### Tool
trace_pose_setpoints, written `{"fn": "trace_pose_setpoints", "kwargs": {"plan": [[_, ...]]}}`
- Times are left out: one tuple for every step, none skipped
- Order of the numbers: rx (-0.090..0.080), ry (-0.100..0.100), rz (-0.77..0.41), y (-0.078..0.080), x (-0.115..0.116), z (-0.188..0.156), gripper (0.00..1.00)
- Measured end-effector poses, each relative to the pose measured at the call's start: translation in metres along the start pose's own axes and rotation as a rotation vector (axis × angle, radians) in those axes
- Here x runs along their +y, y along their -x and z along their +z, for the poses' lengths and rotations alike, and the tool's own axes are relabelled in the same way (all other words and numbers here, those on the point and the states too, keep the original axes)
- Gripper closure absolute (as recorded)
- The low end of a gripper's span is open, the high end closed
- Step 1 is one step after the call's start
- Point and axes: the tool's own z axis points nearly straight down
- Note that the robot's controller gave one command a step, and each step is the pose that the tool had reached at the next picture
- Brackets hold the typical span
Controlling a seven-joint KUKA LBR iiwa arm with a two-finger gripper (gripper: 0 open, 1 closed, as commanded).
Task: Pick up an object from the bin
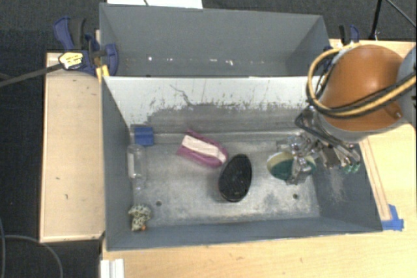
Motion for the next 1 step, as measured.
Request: {"fn": "trace_pose_setpoints", "kwargs": {"plan": [[0.0,-0.001,-0.065,-0.0025,-0.0159,-0.131,1.0]]}}
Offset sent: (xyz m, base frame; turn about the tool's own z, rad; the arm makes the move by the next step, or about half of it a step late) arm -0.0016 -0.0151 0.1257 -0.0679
